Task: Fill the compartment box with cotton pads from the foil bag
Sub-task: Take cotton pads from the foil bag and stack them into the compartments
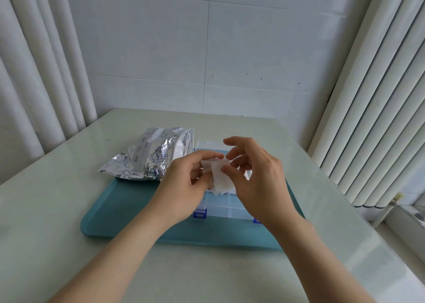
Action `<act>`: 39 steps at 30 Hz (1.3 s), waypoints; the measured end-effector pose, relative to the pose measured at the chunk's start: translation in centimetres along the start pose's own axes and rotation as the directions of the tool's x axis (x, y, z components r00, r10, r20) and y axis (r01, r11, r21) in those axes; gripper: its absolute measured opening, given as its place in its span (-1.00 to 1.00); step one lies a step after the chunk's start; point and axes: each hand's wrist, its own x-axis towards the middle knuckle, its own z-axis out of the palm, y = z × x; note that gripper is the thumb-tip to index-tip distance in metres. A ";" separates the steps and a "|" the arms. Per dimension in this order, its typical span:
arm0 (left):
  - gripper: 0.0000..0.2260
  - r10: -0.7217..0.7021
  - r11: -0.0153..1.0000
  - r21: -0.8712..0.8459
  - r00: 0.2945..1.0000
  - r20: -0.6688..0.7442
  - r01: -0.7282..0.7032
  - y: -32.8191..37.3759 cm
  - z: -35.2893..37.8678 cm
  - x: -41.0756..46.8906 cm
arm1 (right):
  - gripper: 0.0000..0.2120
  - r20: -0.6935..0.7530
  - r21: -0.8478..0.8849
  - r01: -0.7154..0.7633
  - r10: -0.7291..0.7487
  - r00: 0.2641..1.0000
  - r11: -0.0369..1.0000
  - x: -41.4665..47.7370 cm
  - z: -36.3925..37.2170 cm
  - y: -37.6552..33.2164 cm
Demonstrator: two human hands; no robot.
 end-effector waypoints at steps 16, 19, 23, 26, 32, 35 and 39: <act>-0.57 -0.015 0.999 -0.031 1.000 0.000 0.015 0.6 -0.2 -0.2 | -0.64 -0.006 -0.107 -0.001 0.000 1.000 0.994 -0.5 0.9 -0.1; -0.58 -0.027 0.999 -0.045 1.000 -0.004 0.027 0.6 -0.2 -0.1 | -0.58 -0.013 -0.114 -0.002 0.000 1.000 0.993 -0.5 0.9 -0.1; -0.59 -0.035 0.998 -0.048 0.999 -0.011 0.035 0.5 -0.1 0.0 | -0.57 0.000 -0.117 0.000 0.000 1.000 0.993 -0.5 0.8 -0.1; -0.62 -0.049 0.996 -0.077 0.999 -0.008 0.048 0.3 -0.1 0.1 | -0.63 -0.023 -0.130 0.037 -0.040 0.999 0.991 -0.5 0.8 -0.2; -0.67 -0.099 0.955 -0.281 0.995 0.010 0.098 0.7 -0.5 0.2 | -0.80 -0.153 -0.133 0.068 -0.088 0.984 0.989 -0.2 0.8 0.3; -0.68 -0.130 0.930 -0.344 0.991 0.013 0.126 1.0 -0.5 0.1 | -0.81 -0.159 -0.114 0.053 -0.071 0.985 0.992 -0.1 0.7 0.2; -0.68 -0.134 0.944 -0.309 0.990 -0.051 0.111 1.0 -0.5 0.1 | -0.83 -0.104 0.087 -0.144 0.152 0.983 0.986 0.0 0.5 -0.2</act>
